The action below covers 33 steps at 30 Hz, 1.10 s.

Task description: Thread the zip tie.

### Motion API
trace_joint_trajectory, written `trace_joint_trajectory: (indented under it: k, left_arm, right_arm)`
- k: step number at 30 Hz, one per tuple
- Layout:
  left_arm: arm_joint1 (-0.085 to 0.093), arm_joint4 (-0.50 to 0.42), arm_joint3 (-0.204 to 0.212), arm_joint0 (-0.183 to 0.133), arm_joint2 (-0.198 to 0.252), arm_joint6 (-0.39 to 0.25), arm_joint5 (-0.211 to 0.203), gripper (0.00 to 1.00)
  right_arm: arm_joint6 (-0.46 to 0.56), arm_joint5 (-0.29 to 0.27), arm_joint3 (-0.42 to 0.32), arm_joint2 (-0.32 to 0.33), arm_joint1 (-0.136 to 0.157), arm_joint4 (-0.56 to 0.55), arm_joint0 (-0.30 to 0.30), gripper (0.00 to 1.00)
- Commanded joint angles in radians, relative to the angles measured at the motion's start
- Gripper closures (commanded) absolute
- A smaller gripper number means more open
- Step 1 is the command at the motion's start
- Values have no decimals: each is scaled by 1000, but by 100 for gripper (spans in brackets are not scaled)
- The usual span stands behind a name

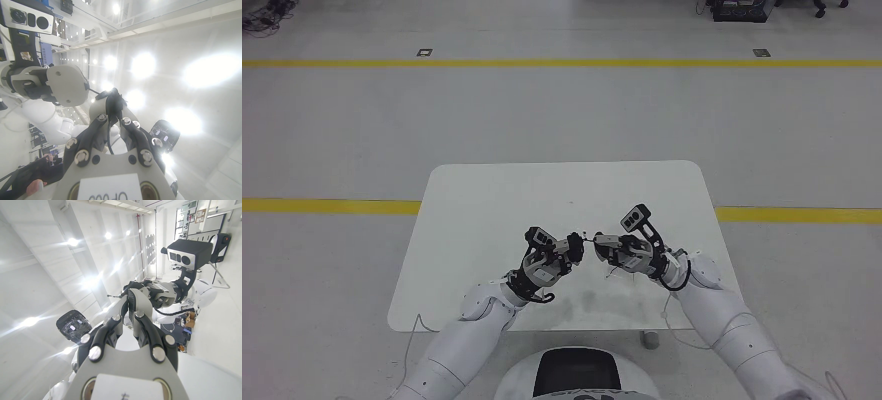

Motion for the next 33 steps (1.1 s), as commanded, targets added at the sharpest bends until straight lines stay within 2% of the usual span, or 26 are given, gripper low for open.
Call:
trace_joint_trajectory:
  k: [1,33]
  left_arm:
    - [0,0,0,0,0,0,0,100]
    - [0,0,0,0,0,0,0,100]
  right_arm:
    - [-1,0,2,0,-1,-1,1,100]
    - [-2,9,54,-2,-16,-8,17,100]
